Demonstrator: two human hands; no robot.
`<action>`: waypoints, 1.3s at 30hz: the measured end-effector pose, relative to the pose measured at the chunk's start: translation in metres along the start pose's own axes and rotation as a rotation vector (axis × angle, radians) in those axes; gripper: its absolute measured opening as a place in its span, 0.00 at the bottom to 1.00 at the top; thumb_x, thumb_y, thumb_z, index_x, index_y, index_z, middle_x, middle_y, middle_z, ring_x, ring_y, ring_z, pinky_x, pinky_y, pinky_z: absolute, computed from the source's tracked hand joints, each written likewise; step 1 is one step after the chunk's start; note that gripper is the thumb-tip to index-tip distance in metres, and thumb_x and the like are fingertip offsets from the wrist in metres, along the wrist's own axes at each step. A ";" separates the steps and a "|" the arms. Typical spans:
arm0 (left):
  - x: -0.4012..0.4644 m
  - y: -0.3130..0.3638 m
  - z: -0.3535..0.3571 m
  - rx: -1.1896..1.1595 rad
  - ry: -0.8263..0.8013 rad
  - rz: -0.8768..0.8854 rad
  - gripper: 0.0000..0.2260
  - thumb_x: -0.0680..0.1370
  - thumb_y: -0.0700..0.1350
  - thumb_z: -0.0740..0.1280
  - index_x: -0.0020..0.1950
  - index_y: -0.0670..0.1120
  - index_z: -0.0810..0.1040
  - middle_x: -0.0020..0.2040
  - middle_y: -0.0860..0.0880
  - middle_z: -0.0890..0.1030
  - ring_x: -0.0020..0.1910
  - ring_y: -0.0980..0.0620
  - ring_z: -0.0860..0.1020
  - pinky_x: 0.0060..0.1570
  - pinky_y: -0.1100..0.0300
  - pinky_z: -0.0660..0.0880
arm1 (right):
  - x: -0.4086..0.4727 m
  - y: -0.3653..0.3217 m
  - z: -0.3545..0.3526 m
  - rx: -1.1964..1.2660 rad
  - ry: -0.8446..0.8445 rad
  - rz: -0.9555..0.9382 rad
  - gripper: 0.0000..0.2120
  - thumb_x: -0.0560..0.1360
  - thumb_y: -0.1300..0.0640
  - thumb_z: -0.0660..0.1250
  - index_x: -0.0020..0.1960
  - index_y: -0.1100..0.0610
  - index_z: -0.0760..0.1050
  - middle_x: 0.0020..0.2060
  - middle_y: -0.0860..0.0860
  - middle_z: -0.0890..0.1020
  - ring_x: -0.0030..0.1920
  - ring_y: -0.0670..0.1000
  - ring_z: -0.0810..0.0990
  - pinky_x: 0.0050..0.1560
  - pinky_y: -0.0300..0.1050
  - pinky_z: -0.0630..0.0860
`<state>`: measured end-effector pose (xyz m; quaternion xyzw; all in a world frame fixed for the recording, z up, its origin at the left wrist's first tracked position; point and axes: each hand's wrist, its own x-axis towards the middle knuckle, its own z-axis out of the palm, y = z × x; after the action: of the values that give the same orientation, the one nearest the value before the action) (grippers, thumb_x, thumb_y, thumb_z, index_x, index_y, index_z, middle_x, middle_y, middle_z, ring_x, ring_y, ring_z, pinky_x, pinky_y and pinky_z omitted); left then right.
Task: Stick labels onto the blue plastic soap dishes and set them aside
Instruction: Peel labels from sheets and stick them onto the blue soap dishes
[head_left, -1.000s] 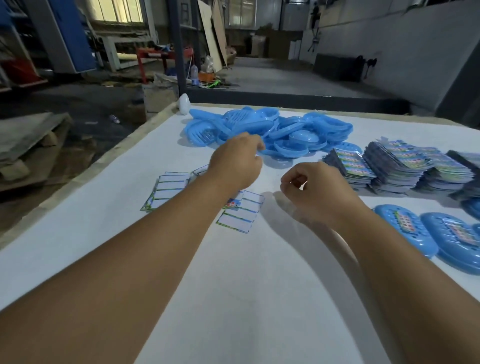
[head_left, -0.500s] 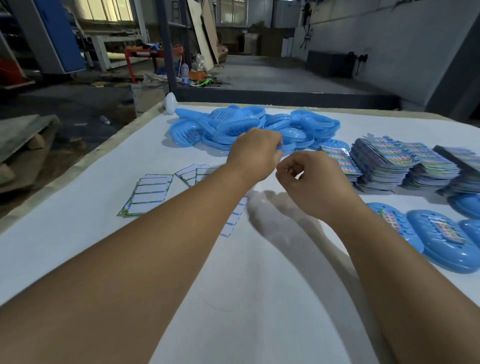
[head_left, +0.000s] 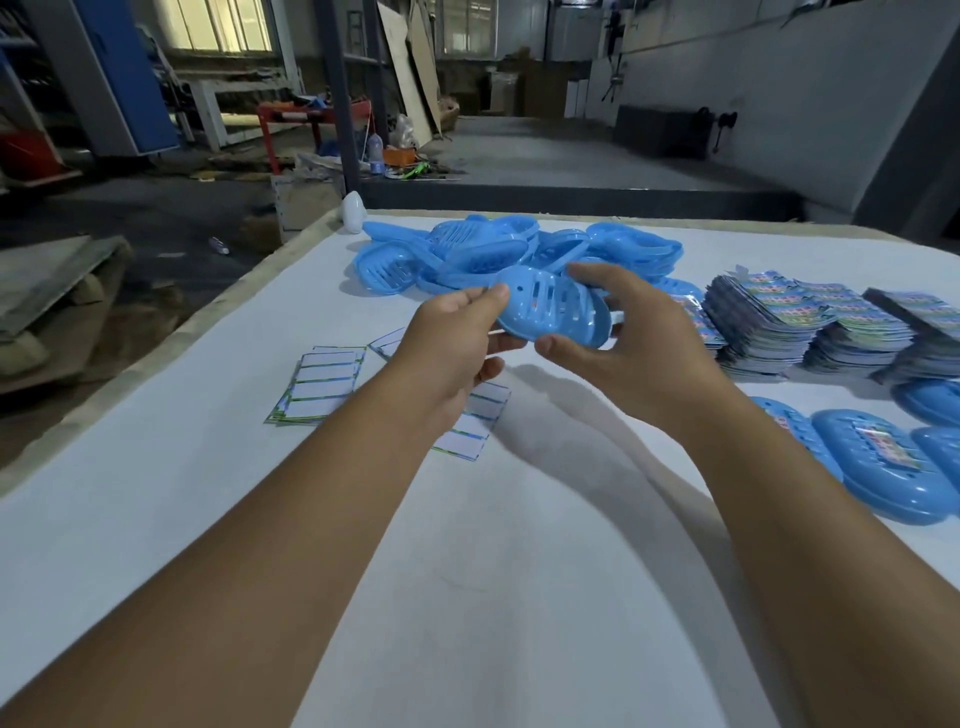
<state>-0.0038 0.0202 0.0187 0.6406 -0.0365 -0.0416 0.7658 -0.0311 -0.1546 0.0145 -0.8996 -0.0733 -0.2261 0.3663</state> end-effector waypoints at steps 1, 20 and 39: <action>-0.002 -0.003 -0.002 -0.032 0.011 -0.022 0.07 0.84 0.48 0.64 0.52 0.49 0.80 0.41 0.53 0.86 0.36 0.58 0.83 0.34 0.63 0.72 | 0.000 0.000 0.001 -0.020 -0.023 0.001 0.35 0.69 0.42 0.79 0.72 0.45 0.72 0.64 0.43 0.77 0.62 0.46 0.76 0.65 0.51 0.75; -0.010 -0.018 -0.024 0.892 -0.331 0.237 0.27 0.66 0.55 0.78 0.63 0.65 0.75 0.54 0.66 0.78 0.47 0.70 0.78 0.46 0.66 0.78 | -0.003 0.013 -0.022 -0.275 -0.458 0.086 0.30 0.60 0.33 0.78 0.60 0.41 0.78 0.52 0.38 0.80 0.44 0.38 0.79 0.46 0.40 0.74; 0.006 -0.005 -0.065 1.310 0.211 0.066 0.28 0.63 0.67 0.77 0.52 0.53 0.73 0.40 0.59 0.67 0.39 0.57 0.70 0.31 0.62 0.62 | -0.002 0.009 -0.020 -0.343 -0.480 0.149 0.39 0.63 0.23 0.65 0.67 0.42 0.73 0.59 0.41 0.77 0.53 0.45 0.79 0.48 0.43 0.71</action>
<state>0.0092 0.0821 0.0028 0.9729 0.0013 0.0755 0.2184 -0.0374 -0.1750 0.0198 -0.9790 -0.0521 0.0114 0.1968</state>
